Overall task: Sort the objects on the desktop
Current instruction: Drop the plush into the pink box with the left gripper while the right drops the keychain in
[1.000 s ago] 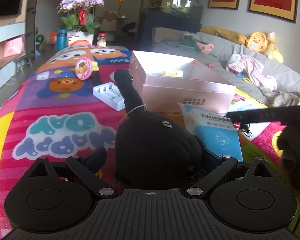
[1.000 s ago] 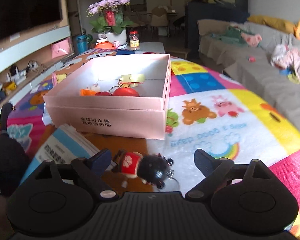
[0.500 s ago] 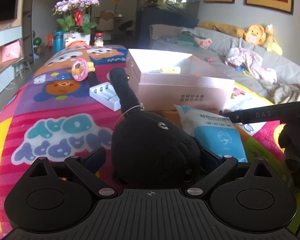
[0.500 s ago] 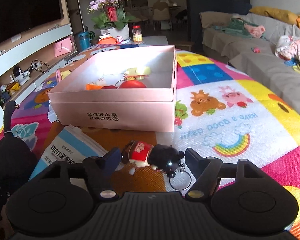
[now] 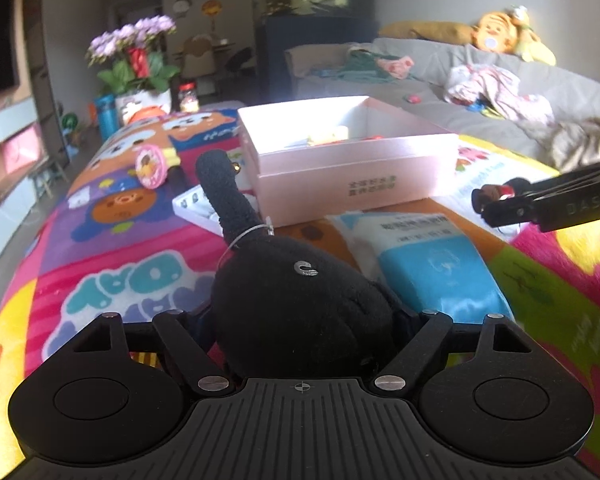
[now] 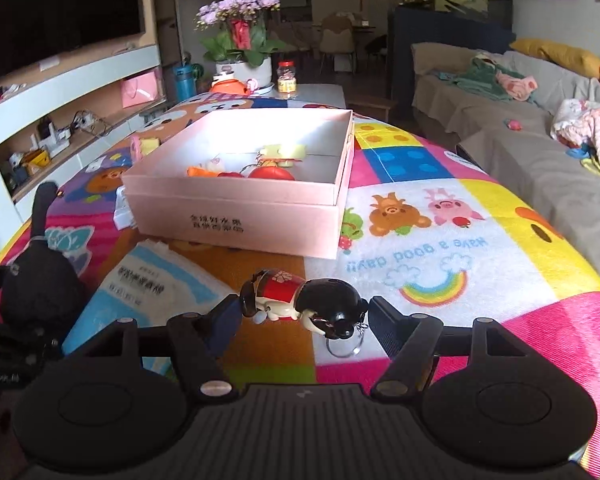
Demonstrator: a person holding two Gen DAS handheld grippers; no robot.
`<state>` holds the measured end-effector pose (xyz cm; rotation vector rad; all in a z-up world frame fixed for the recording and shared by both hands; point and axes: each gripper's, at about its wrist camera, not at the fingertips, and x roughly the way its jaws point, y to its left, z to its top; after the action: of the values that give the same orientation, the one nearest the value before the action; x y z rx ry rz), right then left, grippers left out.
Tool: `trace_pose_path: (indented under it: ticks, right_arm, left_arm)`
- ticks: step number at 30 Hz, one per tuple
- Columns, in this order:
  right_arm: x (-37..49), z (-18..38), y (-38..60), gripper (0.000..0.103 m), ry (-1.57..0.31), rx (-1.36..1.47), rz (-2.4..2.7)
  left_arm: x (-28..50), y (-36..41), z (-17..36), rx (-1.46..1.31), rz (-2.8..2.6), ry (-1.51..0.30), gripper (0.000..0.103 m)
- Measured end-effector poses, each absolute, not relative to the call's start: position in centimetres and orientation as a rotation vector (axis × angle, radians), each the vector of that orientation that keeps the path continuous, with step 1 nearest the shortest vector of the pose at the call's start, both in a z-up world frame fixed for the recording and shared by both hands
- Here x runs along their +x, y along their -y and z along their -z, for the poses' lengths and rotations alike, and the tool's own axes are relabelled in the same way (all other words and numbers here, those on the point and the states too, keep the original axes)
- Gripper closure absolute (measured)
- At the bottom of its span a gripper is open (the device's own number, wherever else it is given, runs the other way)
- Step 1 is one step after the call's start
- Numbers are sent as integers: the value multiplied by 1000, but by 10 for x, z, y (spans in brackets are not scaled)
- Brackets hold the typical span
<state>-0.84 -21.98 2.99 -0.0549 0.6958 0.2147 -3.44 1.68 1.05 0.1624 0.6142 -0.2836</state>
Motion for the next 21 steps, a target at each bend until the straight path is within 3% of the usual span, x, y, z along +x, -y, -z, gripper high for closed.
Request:
trace_pose_path:
  ticks: [6,11,14,16,18,21]
  right_arm:
    - [-50,-87,234,33,-542,-98,-273]
    - [-62,-141,243,33,-347,-29,-293]
    - [-57,-152,244,33,-303,-7,-308]
    - [-50,-153,243,33,-306,-10,-300]
    - [-43,-151,243,33,-321,-18,-285]
    - [-38,-144,249,33,-345,-32,-264]
  left_arm:
    - [-51,-23,-64,181,352,-505,19]
    - [-13,-5,-121,204,400,-363,19]
    - [33,17,-132,172,430,-380,19]
    - [69,30,-136,103,429,-389,16]
    - [103,39,-134,47,425,-434,6]
    - [122,38,-120,7,436,-505,6]
